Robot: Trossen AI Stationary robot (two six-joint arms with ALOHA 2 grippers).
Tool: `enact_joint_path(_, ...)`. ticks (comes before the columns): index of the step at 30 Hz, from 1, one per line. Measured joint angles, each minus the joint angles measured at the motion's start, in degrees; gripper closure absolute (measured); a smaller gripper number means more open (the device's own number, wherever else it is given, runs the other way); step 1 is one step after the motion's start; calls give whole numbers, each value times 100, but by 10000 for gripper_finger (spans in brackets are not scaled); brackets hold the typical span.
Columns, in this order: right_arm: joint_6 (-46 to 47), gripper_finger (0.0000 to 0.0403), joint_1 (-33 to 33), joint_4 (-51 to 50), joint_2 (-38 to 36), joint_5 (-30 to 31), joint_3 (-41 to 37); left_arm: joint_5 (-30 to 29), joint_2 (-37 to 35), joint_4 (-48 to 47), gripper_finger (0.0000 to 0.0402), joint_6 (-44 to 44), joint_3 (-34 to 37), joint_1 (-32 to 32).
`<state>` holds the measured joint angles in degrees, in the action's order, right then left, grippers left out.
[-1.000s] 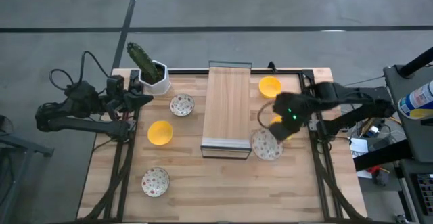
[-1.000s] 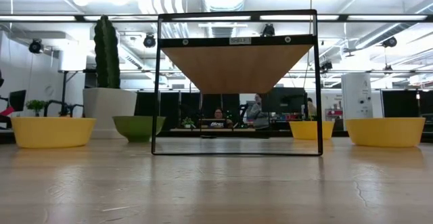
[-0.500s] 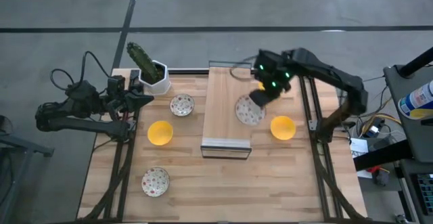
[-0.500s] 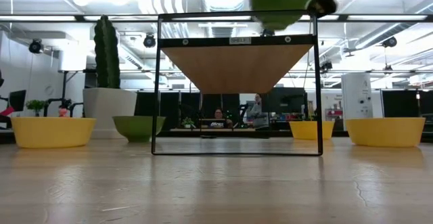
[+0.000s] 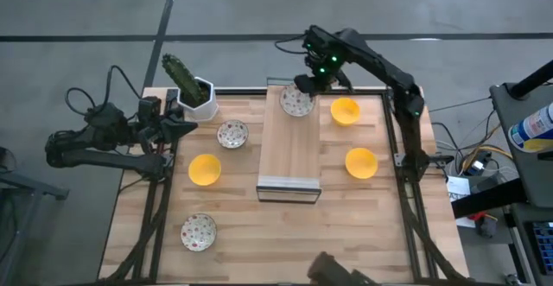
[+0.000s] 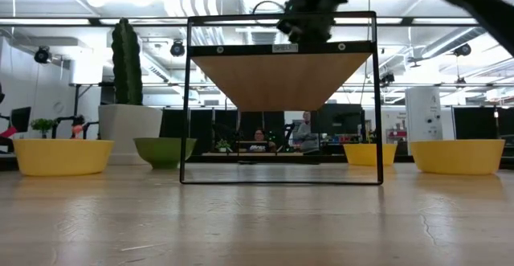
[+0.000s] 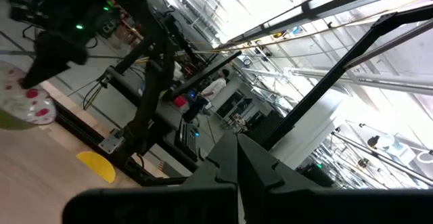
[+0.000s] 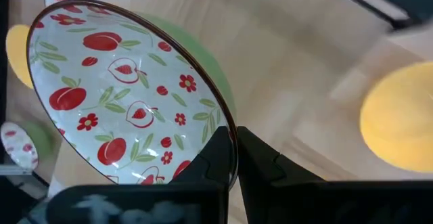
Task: Pick & Place Mini bowls
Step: Put the bottom right white bowl on the shelf
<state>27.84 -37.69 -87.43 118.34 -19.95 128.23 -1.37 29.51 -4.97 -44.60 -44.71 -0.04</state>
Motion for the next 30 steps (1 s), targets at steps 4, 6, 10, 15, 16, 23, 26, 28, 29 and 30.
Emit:
enact_joint_path(4,-112,392,-9,-283,623,-256,627,1,5,0,401,-28,0,0)
enact_joint_path(6,-119,392,-5,-172,764,-357,665,1,7,0,401,-56,0,-1)
enact_joint_path(10,-140,392,-13,-255,877,-517,644,2,7,0,401,-92,2,0)
enact_joint_path(15,-108,392,-59,-255,854,-489,642,1,9,-2,401,-203,2,-1)
enact_joint_path(16,-103,392,-74,-255,838,-459,642,2,9,-2,401,-209,3,-1)
enact_joint_path(23,168,391,-253,-265,739,-329,641,2,9,-39,401,-240,6,0)
enact_joint_path(26,176,390,-260,-263,739,-389,638,2,9,-36,401,-240,5,-1)
enact_joint_path(28,178,390,-258,-263,739,-419,638,2,9,-35,401,-240,7,-1)
enact_joint_path(29,190,390,-258,-263,739,-425,638,2,9,-35,401,-251,5,1)
enact_joint_path(30,201,390,-261,-262,739,-425,638,2,9,-33,401,-279,4,0)
